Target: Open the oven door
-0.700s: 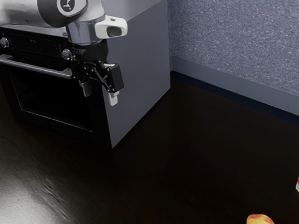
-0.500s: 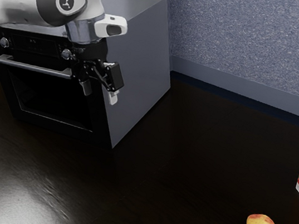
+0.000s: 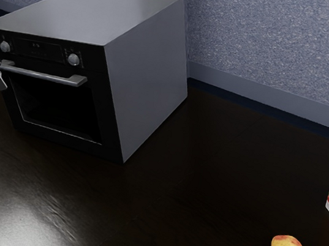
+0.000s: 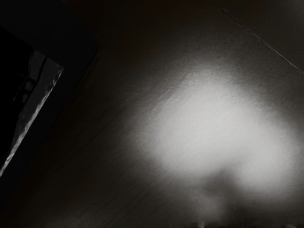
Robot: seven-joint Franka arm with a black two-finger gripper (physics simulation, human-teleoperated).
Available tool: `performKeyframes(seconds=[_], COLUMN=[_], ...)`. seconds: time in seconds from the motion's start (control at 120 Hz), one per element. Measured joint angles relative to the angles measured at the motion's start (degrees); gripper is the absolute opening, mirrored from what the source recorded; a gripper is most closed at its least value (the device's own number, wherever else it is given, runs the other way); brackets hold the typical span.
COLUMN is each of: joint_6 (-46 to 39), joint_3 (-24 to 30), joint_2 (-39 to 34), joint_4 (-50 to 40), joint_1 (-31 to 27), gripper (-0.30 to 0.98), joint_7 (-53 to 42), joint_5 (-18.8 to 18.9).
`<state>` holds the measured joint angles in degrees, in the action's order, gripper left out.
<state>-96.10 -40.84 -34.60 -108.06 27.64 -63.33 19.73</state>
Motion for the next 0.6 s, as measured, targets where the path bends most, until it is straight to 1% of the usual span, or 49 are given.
performKeyframes(seconds=[0.108,0.167,0.242,0.333,0.375,0.5,0.6], joint_6=[-3.1,-4.25,-5.69,-6.93,-7.33,-8.14,-8.51], joint_3=[-7.4,-9.51,-11.36,-16.11,-17.11,-19.81,-20.77], joint_2=[0.12,0.14,0.15,0.14,0.14,0.08,0.05], joint_4=[3.05,3.78,4.25,6.81,7.28,8.66,9.08], joint_1=[9.23,11.54,14.53,19.88,20.85,21.43,21.89], gripper=[0.69,0.69,0.69,0.69,0.69,0.69,0.69], joint_7=[-9.69,-14.23,-19.47,-24.99,-27.22,-33.09,-36.99], joint_5=[3.86,5.04,7.46,9.18,9.66,10.38,10.65])
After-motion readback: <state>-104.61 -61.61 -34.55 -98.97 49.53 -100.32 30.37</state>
